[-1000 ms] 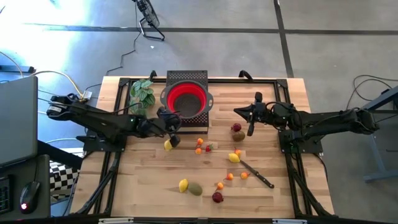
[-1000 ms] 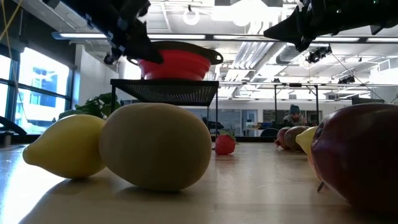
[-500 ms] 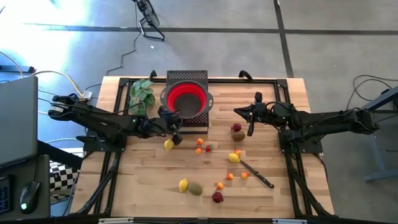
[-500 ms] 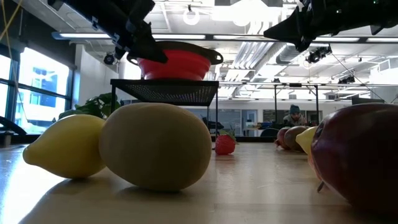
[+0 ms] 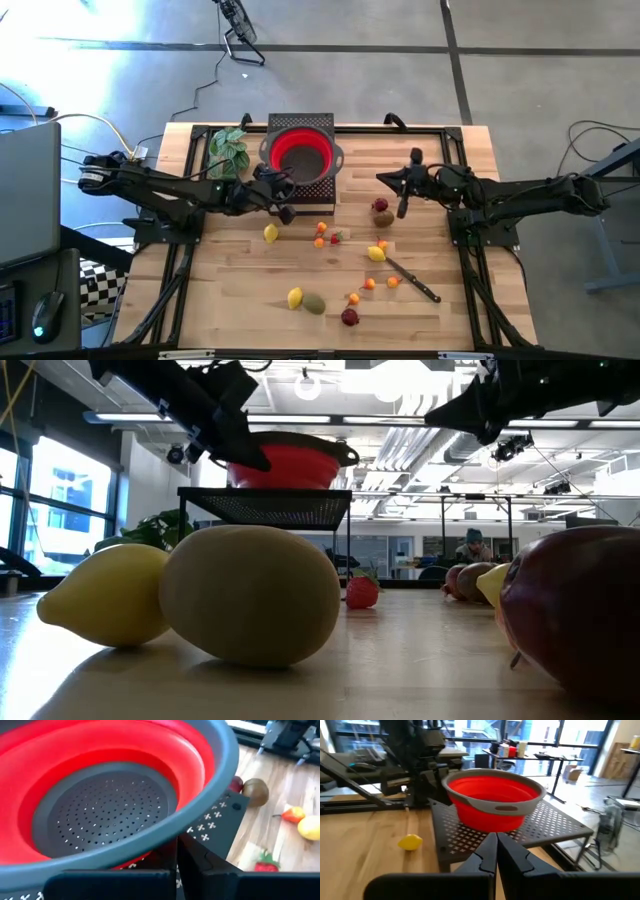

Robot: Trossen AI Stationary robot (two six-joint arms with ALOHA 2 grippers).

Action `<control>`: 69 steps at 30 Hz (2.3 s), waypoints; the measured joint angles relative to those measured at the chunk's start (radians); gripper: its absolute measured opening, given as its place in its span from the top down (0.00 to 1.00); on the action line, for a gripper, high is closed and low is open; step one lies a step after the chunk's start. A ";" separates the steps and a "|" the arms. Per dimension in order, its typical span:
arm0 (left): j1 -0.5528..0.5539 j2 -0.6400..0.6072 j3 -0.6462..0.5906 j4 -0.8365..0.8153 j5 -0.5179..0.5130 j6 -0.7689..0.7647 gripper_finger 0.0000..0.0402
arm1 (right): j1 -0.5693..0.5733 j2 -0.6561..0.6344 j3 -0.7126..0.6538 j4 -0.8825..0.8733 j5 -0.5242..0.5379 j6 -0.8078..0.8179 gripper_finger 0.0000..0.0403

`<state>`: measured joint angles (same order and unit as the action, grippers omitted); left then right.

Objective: Pick & Place Fruit
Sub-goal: Put the red strainer bowl on the shelf

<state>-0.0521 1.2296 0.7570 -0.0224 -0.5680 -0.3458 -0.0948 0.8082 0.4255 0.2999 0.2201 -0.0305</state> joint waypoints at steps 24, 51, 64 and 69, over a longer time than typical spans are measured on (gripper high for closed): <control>0.040 0.023 0.001 0.024 -0.019 0.008 1.00 | 0.000 0.000 0.000 -0.006 0.017 0.002 1.00; -0.035 0.048 0.051 0.069 0.144 -0.053 1.00 | 0.000 0.000 0.000 -0.018 0.013 0.007 1.00; -0.033 0.150 0.053 0.184 0.049 -0.049 1.00 | 0.000 0.000 0.000 -0.020 0.013 0.003 1.00; -0.033 0.150 0.053 0.179 0.030 -0.046 1.00 | 0.000 0.000 0.000 -0.019 0.013 0.003 0.99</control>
<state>-0.0853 1.3800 0.8097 0.1564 -0.5384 -0.3920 -0.0946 0.8078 0.4255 0.2810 0.2329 -0.0273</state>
